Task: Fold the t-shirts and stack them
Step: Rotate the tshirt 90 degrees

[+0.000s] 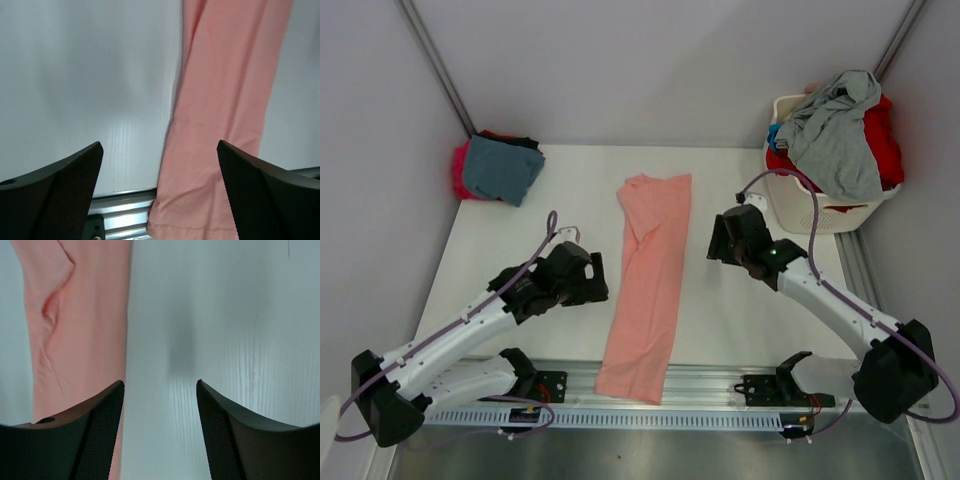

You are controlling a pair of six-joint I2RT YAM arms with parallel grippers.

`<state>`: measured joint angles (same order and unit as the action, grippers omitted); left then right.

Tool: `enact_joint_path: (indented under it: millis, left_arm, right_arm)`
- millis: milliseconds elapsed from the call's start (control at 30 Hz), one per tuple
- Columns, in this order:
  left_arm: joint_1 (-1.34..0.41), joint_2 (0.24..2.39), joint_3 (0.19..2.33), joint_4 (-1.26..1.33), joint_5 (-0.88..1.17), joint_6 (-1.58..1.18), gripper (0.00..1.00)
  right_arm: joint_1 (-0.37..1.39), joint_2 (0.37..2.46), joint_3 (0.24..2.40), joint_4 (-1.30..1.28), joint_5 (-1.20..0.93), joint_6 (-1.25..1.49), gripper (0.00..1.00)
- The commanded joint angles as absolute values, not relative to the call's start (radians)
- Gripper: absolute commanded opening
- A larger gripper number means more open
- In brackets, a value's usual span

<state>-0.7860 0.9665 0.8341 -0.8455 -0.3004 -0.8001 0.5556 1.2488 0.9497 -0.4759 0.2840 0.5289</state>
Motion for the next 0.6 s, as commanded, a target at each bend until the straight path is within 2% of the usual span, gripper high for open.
enact_joint_path:
  millis: [0,233,567]
  left_arm:
    - [-0.776,0.927,0.789,-0.689,-0.183,-0.730,0.99]
    - [-0.776,0.873,0.611,-0.473,-0.005,-0.747,0.99]
    - [-0.776,0.784,0.407,-0.425,0.100,-0.836,0.99]
  right_arm:
    - [0.569,1.111,0.855,-0.434,0.287,0.601,0.64]
    - [0.591,0.913,0.597,-0.417,0.164,0.716,0.64]
    - [0.650,0.744,0.426,-0.390,0.067,0.819,0.64]
